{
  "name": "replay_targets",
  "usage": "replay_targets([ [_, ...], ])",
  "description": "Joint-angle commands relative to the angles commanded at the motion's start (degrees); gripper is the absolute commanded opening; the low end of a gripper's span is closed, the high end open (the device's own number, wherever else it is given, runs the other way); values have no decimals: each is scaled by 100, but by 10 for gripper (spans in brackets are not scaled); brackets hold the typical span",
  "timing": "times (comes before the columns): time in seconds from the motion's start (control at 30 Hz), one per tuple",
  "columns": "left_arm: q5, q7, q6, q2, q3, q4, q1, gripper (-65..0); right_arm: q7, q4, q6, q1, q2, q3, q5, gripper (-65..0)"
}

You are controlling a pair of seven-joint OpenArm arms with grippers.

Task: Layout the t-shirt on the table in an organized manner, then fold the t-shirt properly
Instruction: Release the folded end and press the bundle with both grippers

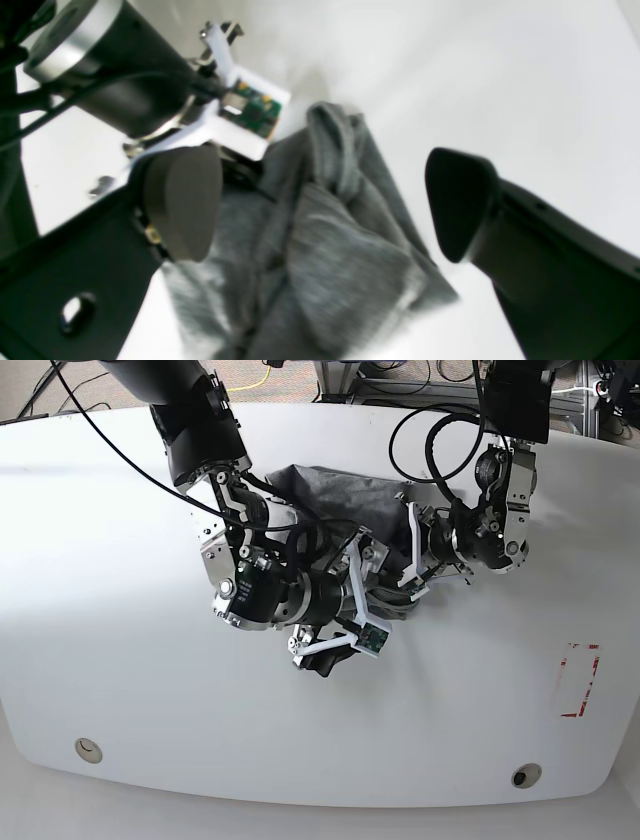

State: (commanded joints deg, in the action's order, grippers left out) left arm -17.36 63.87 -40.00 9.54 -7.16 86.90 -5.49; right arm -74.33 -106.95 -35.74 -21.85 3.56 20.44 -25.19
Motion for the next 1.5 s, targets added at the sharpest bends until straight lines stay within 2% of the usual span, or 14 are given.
replay_targets([
  [0.13, -9, 0, 0, 18, 9, 0, -141, -590, -9, 0, 0, -26, 211, -88, 9, -38],
  [0.3, -18, 9, 0, 9, 264, 0, -273, -589, -18, -9, -35, 246, 264, -923, -44, -36],
  [0.37, -18, 9, 0, 0, 396, 0, -360, -589, -62, 9, -167, 369, 211, -1451, -387, -36],
  [0.47, -18, 9, 0, -9, 422, 0, -440, -589, -255, 44, -185, 484, 149, -2040, -844, -36],
  [0.6, -26, 9, 0, -9, 431, 0, -519, -589, -325, 308, -211, 695, 53, -2444, -1240, -36],
  [1.07, -26, 0, 0, 26, 440, 0, -747, -587, -290, 1424, -211, 1020, -316, -2602, -1952, -43],
  [1.33, -18, 0, 0, 26, 448, 0, -721, -587, -290, 1530, -211, 1037, -519, -2585, -1969, -43],
  [1.5, -18, 0, 0, 26, 818, 0, -703, -587, -290, 1530, -211, 1055, -624, -2303, -1969, -44],
])
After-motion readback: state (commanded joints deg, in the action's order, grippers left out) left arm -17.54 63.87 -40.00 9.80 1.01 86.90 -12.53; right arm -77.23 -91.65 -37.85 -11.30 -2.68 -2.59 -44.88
